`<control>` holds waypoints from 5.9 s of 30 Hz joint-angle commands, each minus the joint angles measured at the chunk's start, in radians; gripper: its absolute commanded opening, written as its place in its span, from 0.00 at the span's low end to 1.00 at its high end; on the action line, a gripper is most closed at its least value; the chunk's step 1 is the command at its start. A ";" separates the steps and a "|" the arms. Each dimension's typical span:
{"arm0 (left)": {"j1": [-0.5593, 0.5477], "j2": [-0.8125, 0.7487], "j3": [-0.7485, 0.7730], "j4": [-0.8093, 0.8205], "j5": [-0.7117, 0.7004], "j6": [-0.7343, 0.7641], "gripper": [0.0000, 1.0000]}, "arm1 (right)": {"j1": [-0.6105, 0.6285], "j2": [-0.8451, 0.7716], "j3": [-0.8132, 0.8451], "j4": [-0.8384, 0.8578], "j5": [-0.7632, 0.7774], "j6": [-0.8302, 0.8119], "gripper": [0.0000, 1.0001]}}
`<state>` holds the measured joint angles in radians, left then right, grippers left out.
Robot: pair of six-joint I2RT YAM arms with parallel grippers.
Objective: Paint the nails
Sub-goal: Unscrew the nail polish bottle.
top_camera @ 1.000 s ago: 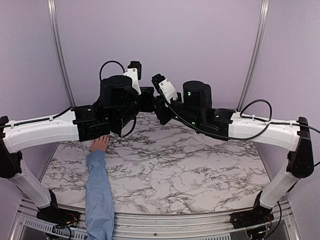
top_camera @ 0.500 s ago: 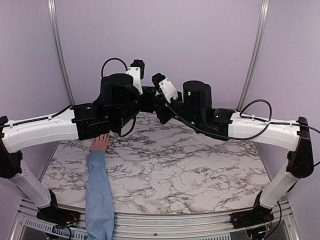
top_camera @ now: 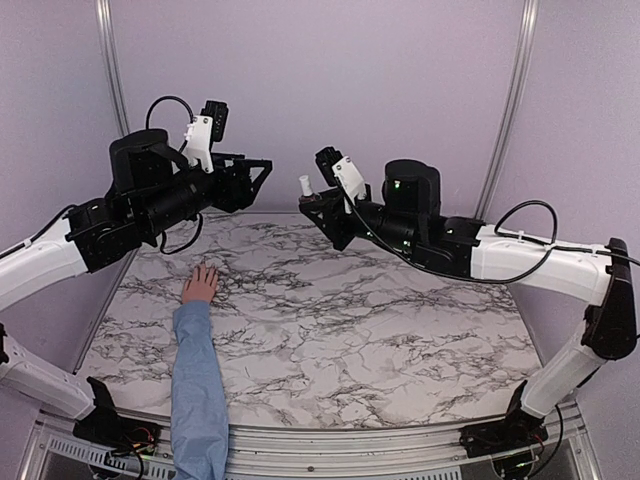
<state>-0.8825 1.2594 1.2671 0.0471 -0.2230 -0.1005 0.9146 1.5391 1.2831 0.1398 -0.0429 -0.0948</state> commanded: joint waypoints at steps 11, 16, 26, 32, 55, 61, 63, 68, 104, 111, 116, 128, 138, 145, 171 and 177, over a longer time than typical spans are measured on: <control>0.122 -0.090 -0.071 0.095 0.853 0.109 0.63 | -0.065 -0.054 -0.002 0.078 -0.754 0.107 0.00; 0.122 -0.048 -0.050 0.148 1.007 0.070 0.61 | -0.062 -0.052 0.010 0.096 -0.835 0.145 0.00; 0.105 0.001 -0.016 0.148 1.090 0.085 0.51 | -0.035 -0.032 0.038 0.085 -0.894 0.171 0.00; 0.085 0.009 -0.006 0.142 1.083 0.096 0.46 | -0.035 -0.020 0.042 0.104 -0.916 0.191 0.00; 0.015 0.043 0.027 0.040 0.940 0.189 0.06 | -0.045 -0.030 0.026 0.161 -0.920 0.241 0.00; -0.017 0.042 0.010 0.041 0.752 0.166 0.00 | -0.052 -0.046 0.021 0.135 -0.782 0.202 0.00; -0.022 0.038 0.002 0.046 0.660 0.146 0.00 | -0.052 -0.059 0.007 0.146 -0.713 0.187 0.00; -0.028 0.042 -0.008 0.096 0.492 0.084 0.00 | -0.051 -0.051 0.021 0.111 -0.548 0.157 0.00; -0.270 0.318 0.135 0.097 -0.606 -0.188 0.00 | 0.086 0.161 0.183 0.109 0.267 0.002 0.00; -0.266 0.276 0.126 0.096 -0.608 -0.149 0.20 | 0.086 0.143 0.160 0.100 0.263 0.000 0.00; -0.246 0.216 0.099 0.096 -0.574 -0.141 0.40 | 0.079 0.120 0.129 0.102 0.254 0.012 0.00; -0.144 -0.022 -0.030 0.095 -0.290 -0.024 0.72 | 0.020 0.017 0.007 0.113 0.062 0.054 0.00; 0.056 -0.092 -0.071 0.012 0.375 0.005 0.79 | -0.029 -0.033 -0.025 0.065 -0.228 0.035 0.00; 0.061 -0.061 -0.063 0.045 0.718 0.066 0.80 | -0.043 -0.045 -0.035 0.058 -0.493 0.015 0.00; 0.063 0.040 0.014 -0.112 0.972 0.245 0.44 | -0.047 -0.008 -0.010 0.026 -0.875 0.045 0.00; 0.062 0.034 0.018 -0.127 0.971 0.255 0.37 | -0.046 0.005 0.005 -0.001 -0.892 0.035 0.00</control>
<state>-0.8261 1.3033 1.2484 -0.0528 0.7258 0.1345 0.8764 1.5303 1.2396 0.1570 -0.9062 -0.0540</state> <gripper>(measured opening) 0.398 0.206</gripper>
